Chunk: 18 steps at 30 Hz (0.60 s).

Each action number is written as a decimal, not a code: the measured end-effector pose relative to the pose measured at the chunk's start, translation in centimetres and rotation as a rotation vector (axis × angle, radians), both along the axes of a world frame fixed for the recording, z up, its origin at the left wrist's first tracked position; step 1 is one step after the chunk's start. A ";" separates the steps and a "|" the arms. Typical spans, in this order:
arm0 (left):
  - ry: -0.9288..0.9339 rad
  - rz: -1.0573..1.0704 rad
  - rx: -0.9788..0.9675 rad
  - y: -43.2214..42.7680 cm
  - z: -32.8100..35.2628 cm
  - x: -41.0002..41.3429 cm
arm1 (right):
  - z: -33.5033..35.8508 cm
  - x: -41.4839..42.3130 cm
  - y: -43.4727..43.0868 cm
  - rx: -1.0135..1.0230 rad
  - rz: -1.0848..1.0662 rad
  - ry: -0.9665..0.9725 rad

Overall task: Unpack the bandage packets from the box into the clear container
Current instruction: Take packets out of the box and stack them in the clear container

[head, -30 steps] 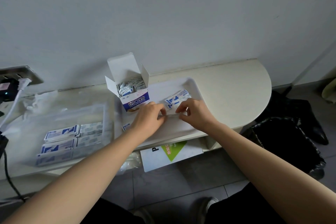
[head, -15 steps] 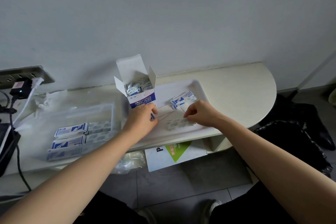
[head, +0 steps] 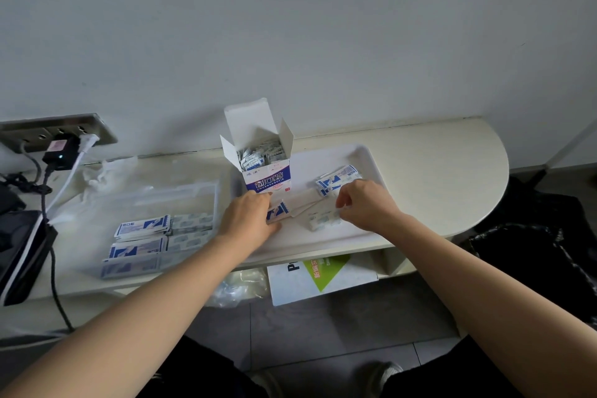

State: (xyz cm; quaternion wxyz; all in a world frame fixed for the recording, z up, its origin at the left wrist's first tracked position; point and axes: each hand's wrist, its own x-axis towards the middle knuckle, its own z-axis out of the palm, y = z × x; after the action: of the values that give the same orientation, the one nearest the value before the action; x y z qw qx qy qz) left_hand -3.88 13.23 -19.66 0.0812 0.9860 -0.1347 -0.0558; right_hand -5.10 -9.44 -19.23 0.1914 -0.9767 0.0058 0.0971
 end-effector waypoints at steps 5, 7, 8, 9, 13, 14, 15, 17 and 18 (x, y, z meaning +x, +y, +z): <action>0.009 -0.010 -0.002 0.0 0.1 0.1 | 0.1 0.2 0.2 -0.026 0.030 -0.015; 0.013 -0.011 0.003 0.0 0.1 0.1 | 0.5 0.4 0.5 0.025 0.077 -0.053; 0.016 -0.007 0.007 0.1 0.1 0.1 | 0.7 0.6 0.9 0.056 0.119 -0.075; 0.019 -0.005 0.013 0.2 0.2 0.1 | 0.9 0.8 1.4 0.082 0.162 -0.094; 0.012 -0.011 0.046 0.1 0.6 -0.2 | 1.0 1.7 3.5 0.109 0.240 -0.117; 0.013 -0.014 0.058 0.1 0.6 -0.3 | 0.9 1.8 4.0 0.117 0.249 -0.107; 0.013 -0.019 0.073 -0.1 0.6 -0.4 | 0.8 1.9 4.5 0.131 0.256 -0.096; 0.027 -0.019 0.102 -0.2 0.5 -0.5 | 0.6 1.8 5.5 0.154 0.269 -0.076; 0.040 -0.008 0.112 -0.2 0.5 -0.5 | 0.4 1.8 6.1 0.154 0.277 -0.067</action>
State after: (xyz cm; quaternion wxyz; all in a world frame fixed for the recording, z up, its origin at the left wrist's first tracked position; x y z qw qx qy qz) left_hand -4.42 13.06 -19.16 0.0281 0.9871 -0.1338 -0.0832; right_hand -3.34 -3.38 -18.80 0.2507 -0.9532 -0.1428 0.0899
